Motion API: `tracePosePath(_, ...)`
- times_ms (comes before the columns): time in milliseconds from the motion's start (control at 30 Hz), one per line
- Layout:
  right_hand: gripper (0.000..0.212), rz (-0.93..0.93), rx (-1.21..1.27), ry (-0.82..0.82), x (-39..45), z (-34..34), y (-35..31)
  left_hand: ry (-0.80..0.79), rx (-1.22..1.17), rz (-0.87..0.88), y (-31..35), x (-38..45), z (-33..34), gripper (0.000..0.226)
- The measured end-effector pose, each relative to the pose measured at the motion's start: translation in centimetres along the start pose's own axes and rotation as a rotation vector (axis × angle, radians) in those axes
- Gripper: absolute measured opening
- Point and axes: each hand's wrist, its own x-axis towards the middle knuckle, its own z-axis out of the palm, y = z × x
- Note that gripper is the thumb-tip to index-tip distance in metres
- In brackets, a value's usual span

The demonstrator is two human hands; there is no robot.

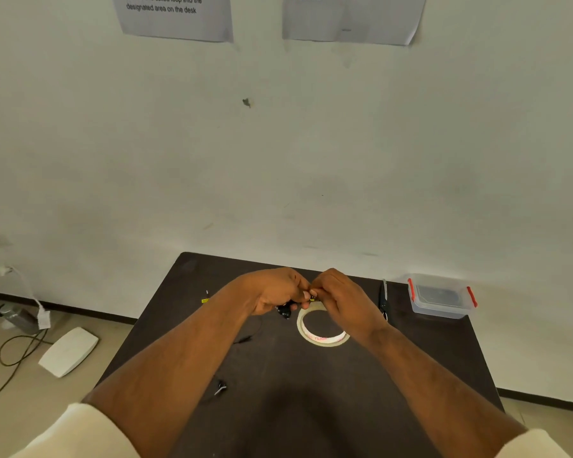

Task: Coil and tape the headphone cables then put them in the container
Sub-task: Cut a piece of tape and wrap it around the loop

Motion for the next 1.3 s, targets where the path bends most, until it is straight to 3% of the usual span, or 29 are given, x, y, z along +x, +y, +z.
tracePosePath(100, 0.01, 0.14, 0.104, -0.006, 0.1, -0.1, 0.1, 0.15, 0.235, 0.024, 0.1, 0.3, 1.2, 0.026)
tracePosePath(300, 0.01, 0.3, 0.223, 0.049, 0.4, -0.8, -0.1, 0.306, 0.185, 0.141, -0.4, 0.4, 2.6, 0.019)
tracePosePath(600, 0.005, 0.502, 0.565, 0.184, 1.1, -1.7, -0.4, 0.675, 0.416, 0.298, -1.0, 0.5, 5.5, 0.027)
tracePosePath(733, 0.01, 0.584, 0.669, 0.186, 1.5, -2.1, -0.3, 0.684, -0.031, 0.351, -0.8, 0.1, 5.6, 0.016)
tracePosePath(900, 0.009, 0.623, 0.728, 0.169, 1.7, -2.1, 0.1, 0.6, -0.431, 0.209, -0.3, -0.1, 5.3, 0.008)
tracePosePath(1067, 0.007, 0.548, 0.662, 0.135, 1.2, -2.0, -0.2, 0.571, -0.506, 0.131, -0.1, 0.1, 4.4, 0.006)
tracePosePath(1167, 0.02, 0.453, 0.616, 0.039, 0.5, -2.2, -0.5, 0.613, -0.456, 0.123, -0.3, 0.2, 4.0, 0.005)
tracePosePath(1300, 0.016, 0.31, 0.277, 0.064, 0.3, -1.9, -0.7, 0.638, -0.435, 0.116, -0.4, 0.5, 4.1, 0.005)
